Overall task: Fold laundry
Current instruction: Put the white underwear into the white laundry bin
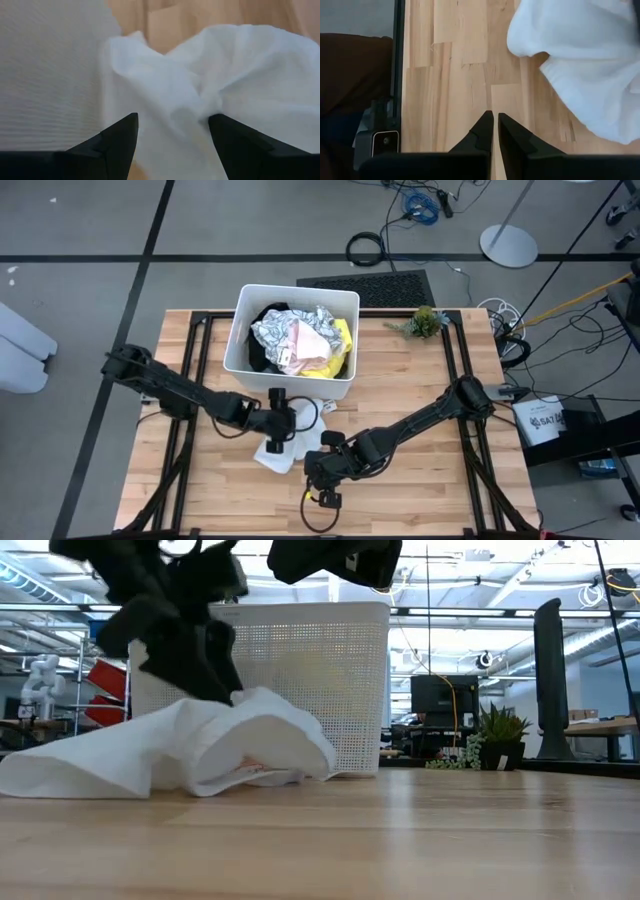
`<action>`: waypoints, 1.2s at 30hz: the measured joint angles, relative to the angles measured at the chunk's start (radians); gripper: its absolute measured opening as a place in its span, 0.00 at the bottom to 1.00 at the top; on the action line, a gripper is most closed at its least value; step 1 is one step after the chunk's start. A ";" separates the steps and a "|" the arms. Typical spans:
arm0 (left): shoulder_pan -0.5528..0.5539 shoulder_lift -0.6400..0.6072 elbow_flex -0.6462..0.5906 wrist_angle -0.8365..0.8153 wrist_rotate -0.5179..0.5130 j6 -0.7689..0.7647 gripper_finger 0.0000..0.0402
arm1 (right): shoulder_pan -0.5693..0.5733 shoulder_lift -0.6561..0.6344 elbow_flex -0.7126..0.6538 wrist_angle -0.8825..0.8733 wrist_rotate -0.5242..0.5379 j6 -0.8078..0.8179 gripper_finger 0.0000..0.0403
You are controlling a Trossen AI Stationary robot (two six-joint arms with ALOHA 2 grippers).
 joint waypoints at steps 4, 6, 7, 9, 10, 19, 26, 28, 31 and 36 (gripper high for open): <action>0.005 0.044 -0.073 0.135 0.064 0.007 0.63 | 0.000 0.000 0.000 0.000 0.000 -0.002 0.04; 0.004 0.087 -0.091 0.188 0.085 0.005 0.63 | 0.000 0.000 0.001 0.001 0.000 -0.002 0.04; 0.004 0.117 -0.097 0.201 0.094 -0.007 0.63 | 0.000 0.000 0.001 0.002 0.000 -0.002 0.04; 0.004 0.184 -0.098 0.229 0.094 -0.068 0.63 | 0.000 0.000 0.001 0.005 0.000 -0.002 0.04; 0.004 0.218 -0.093 0.249 0.100 -0.091 0.63 | 0.000 0.000 0.001 0.005 0.000 -0.002 0.04; -0.020 0.326 -0.058 0.324 0.154 -0.096 0.46 | 0.000 0.000 0.001 -0.002 0.001 0.000 0.04; -0.039 0.256 -0.055 0.263 0.117 -0.084 0.10 | 0.000 0.000 0.001 -0.001 0.001 -0.002 0.04; -0.052 0.246 -0.055 0.252 0.098 -0.061 0.04 | 0.001 0.000 0.001 -0.001 0.001 -0.002 0.04; -0.084 0.235 -0.056 0.240 0.058 -0.037 0.05 | 0.005 0.000 0.001 -0.013 0.001 0.003 0.04; -0.152 0.141 -0.060 0.168 0.008 -0.053 0.03 | 0.022 0.000 0.001 -0.091 0.002 0.060 0.04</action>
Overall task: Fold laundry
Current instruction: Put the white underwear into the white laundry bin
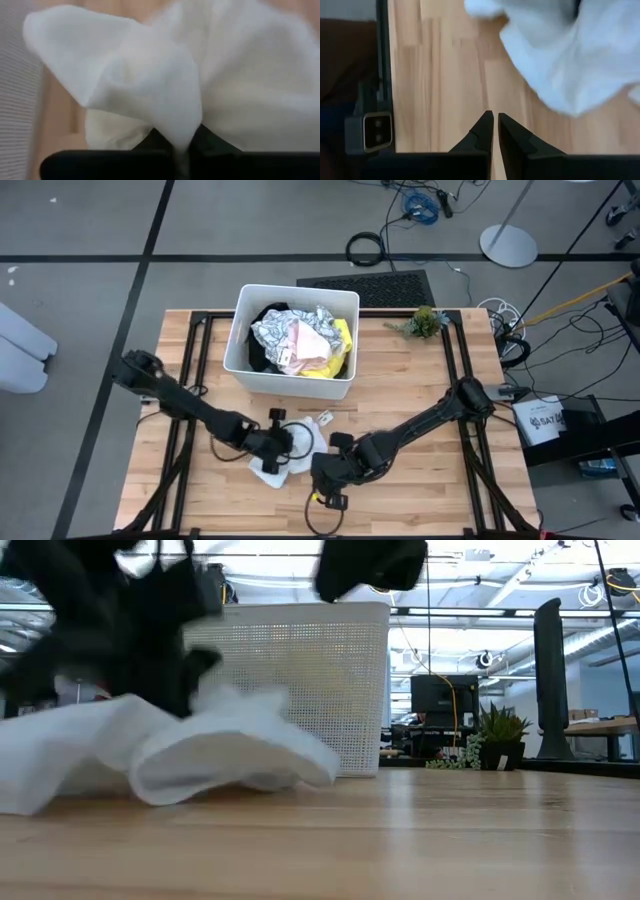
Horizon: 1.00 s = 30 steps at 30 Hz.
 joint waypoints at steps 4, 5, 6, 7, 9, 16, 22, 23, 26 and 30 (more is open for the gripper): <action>-0.055 -0.160 0.001 -0.022 -0.083 -0.018 0.03 | 0.026 0.000 0.000 -0.078 -0.002 0.071 0.04; -0.068 -0.215 0.001 -0.022 -0.097 -0.018 0.03 | 0.033 0.000 0.000 -0.093 -0.002 0.086 0.04; -0.078 -0.269 0.002 -0.017 -0.109 -0.013 0.03 | 0.040 0.000 0.000 -0.108 -0.002 0.098 0.04; -0.087 -0.323 0.009 -0.016 -0.123 -0.003 0.03 | 0.048 0.000 0.000 -0.120 -0.002 0.110 0.04; -0.098 -0.436 0.025 -0.016 -0.147 0.027 0.03 | 0.061 0.000 0.000 -0.130 -0.002 0.123 0.04; -0.065 -0.736 0.127 -0.011 -0.357 0.194 0.02 | 0.079 0.000 0.000 -0.135 -0.004 0.121 0.04; 0.127 -0.815 0.219 -0.047 -0.374 0.331 0.02 | 0.056 0.000 0.000 -0.133 -0.002 0.089 0.04; 0.172 -0.815 0.236 -0.071 -0.374 0.341 0.02 | 0.051 0.000 0.000 -0.131 -0.002 0.075 0.04; 0.322 -0.798 0.265 -0.134 -0.356 0.355 0.02 | 0.028 0.000 0.000 -0.127 -0.002 0.040 0.04; 0.533 -0.743 0.268 -0.165 -0.152 0.350 0.02 | 0.000 0.000 0.000 -0.104 -0.001 -0.009 0.04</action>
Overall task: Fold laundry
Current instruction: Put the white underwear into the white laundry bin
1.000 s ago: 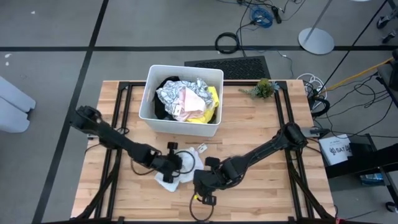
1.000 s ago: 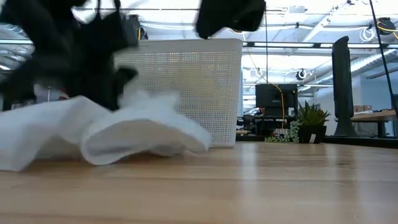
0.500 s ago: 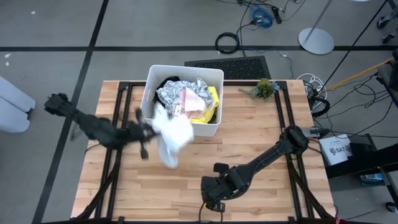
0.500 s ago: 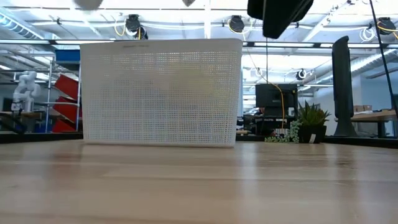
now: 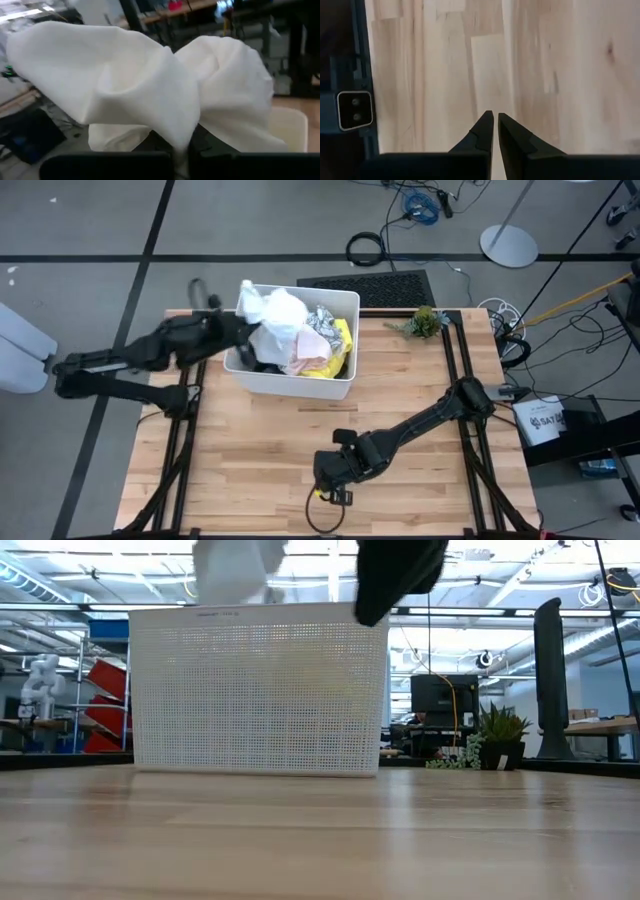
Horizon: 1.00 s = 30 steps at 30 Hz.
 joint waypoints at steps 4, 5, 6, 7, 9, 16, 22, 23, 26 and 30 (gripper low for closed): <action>0.164 0.085 0.000 0.009 0.171 -0.018 0.02 | -0.024 0.000 0.000 0.023 0.000 -0.105 0.04; 0.198 0.106 0.000 0.011 0.195 -0.031 0.02 | -0.029 0.000 0.000 0.022 0.000 -0.129 0.04; 0.231 0.125 0.000 0.018 0.228 -0.047 0.02 | -0.034 -0.004 0.000 0.018 0.001 -0.148 0.04; 0.266 0.144 0.000 0.021 0.274 -0.056 0.02 | -0.040 -0.006 0.000 0.013 0.001 -0.163 0.04; 0.312 0.186 0.000 0.022 0.377 -0.057 0.02 | -0.049 -0.026 0.000 0.006 0.006 -0.190 0.04; 0.401 0.305 0.000 0.046 0.566 -0.057 0.02 | -0.058 -0.150 0.000 -0.003 0.187 -0.330 0.04; 0.404 0.377 0.000 0.061 0.690 -0.064 0.02 | -0.047 -0.260 0.000 0.002 0.314 -0.454 0.04; 0.402 0.394 0.000 0.061 0.705 -0.065 0.02 | -0.048 -0.274 0.000 0.002 0.315 -0.475 0.04; 0.402 0.449 0.000 0.060 0.737 -0.075 0.04 | -0.049 -0.317 -0.016 0.005 0.318 -0.538 0.04; 0.402 0.513 0.000 0.062 0.737 -0.081 0.05 | -0.053 -0.386 -0.104 0.031 0.317 -0.576 0.04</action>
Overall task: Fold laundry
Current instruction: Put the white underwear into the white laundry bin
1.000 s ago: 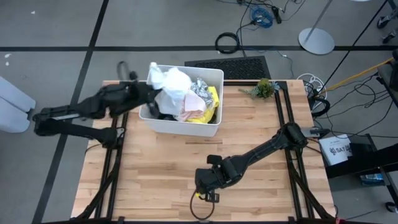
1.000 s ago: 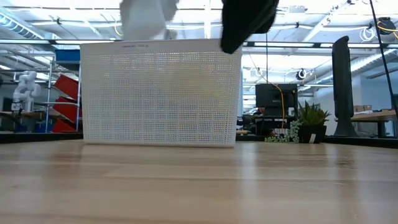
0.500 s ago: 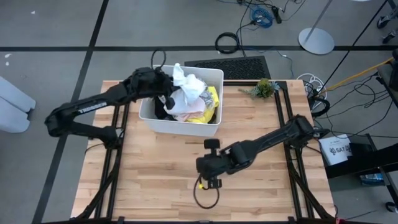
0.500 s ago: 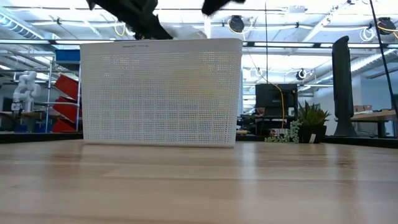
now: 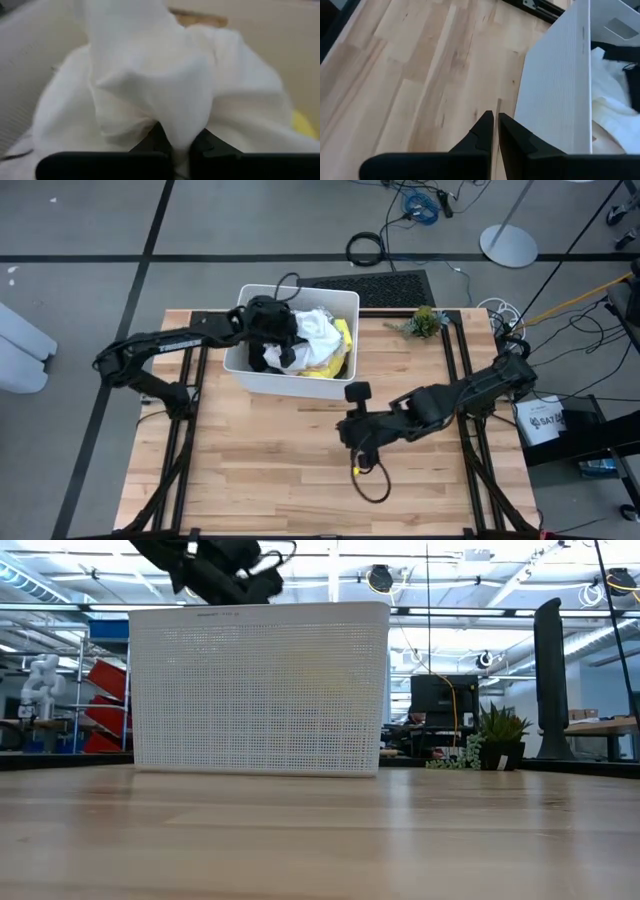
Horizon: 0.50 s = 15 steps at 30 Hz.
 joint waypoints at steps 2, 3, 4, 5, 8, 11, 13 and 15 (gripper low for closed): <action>0.001 0.038 0.000 0.012 -0.003 -0.001 0.05 | -0.004 -0.049 -0.071 0.039 -0.002 -0.011 0.04; 0.001 0.056 0.000 0.021 -0.011 -0.002 0.05 | -0.010 -0.076 -0.112 0.061 0.000 -0.016 0.04; 0.001 0.075 0.000 0.032 -0.030 -0.002 0.05 | -0.014 -0.105 -0.152 0.093 0.002 -0.025 0.04; 0.001 0.094 0.000 0.044 -0.056 -0.002 0.05 | -0.020 -0.136 -0.193 0.130 0.002 -0.035 0.04; 0.013 0.152 0.002 0.105 -0.120 -0.002 0.06 | -0.046 -0.227 -0.304 0.214 0.002 -0.053 0.04; 0.030 0.201 0.002 0.186 -0.115 -0.012 0.06 | -0.080 -0.312 -0.389 0.274 0.003 -0.057 0.04; 0.037 0.227 0.002 0.248 -0.115 -0.049 0.06 | -0.103 -0.359 -0.434 0.305 0.002 -0.057 0.04; 0.043 0.245 0.002 0.306 -0.117 -0.055 0.06 | -0.125 -0.401 -0.480 0.345 0.001 -0.057 0.04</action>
